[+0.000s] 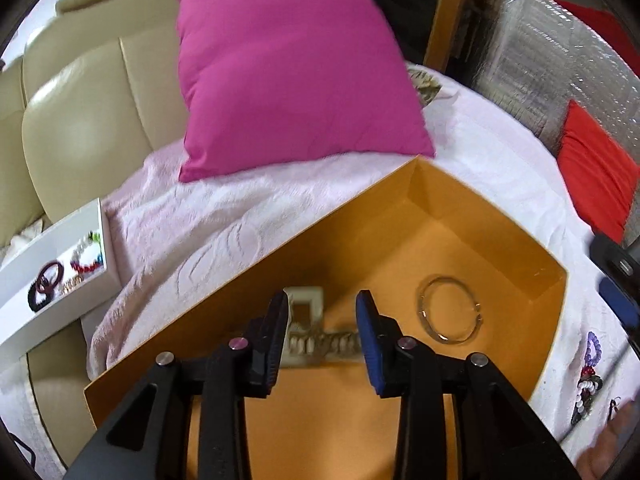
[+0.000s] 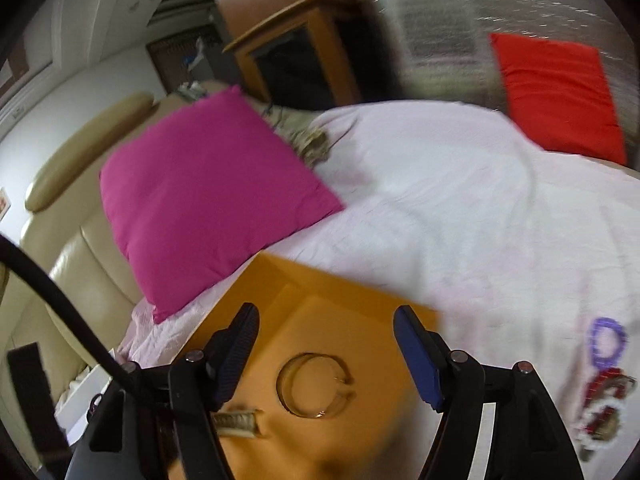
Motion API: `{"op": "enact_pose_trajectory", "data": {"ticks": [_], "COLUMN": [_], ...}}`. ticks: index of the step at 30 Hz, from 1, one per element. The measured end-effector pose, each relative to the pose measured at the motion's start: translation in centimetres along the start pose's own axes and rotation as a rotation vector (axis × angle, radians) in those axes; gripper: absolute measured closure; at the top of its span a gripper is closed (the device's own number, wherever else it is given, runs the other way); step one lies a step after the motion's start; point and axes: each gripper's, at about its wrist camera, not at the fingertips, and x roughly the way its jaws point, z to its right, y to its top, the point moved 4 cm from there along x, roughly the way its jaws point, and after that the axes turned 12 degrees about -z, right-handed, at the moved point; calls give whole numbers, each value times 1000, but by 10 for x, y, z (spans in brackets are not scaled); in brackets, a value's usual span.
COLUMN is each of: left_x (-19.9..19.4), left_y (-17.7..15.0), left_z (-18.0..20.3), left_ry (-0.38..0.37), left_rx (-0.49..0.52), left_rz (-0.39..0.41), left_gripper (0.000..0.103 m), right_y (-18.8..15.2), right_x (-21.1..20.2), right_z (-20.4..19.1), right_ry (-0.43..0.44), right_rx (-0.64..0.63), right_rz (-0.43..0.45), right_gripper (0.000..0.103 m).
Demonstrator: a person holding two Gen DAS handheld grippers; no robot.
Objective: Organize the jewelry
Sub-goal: 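Carry bangle and clip into the orange box and open both grippers, then move both grippers back over the remaining bracelets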
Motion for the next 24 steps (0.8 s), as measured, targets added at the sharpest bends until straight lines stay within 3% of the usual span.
{"op": "enact_pose_trajectory", "data": {"ticks": [4, 8, 12, 15, 18, 21, 24], "left_x": [-20, -35, -39, -37, -30, -17, -4], "left_y": [-6, -19, -34, -48, -64, -82, -93], "left_z": [24, 60, 95, 127, 163, 200, 224], "left_ry": [21, 3, -36, -94, -206, -314, -365], "left_rx": [68, 160, 249, 329, 428, 530, 573], "left_rz": [100, 163, 174, 151, 80, -19, -83], "left_gripper": [66, 56, 56, 56, 56, 56, 56], "right_y": [-13, -38, -75, -106, -128, -138, -140], "right_x": [-48, -94, -132, -152, -160, -163, -166], "right_z": [49, 111, 184, 235, 272, 298, 316], "right_ry": [-21, -64, -83, -90, -65, -79, -87], "right_rx": [74, 167, 318, 437, 539, 595, 623], "right_rz": [48, 73, 89, 111, 111, 99, 99], "right_gripper": [30, 30, 42, 43, 43, 43, 43]}}
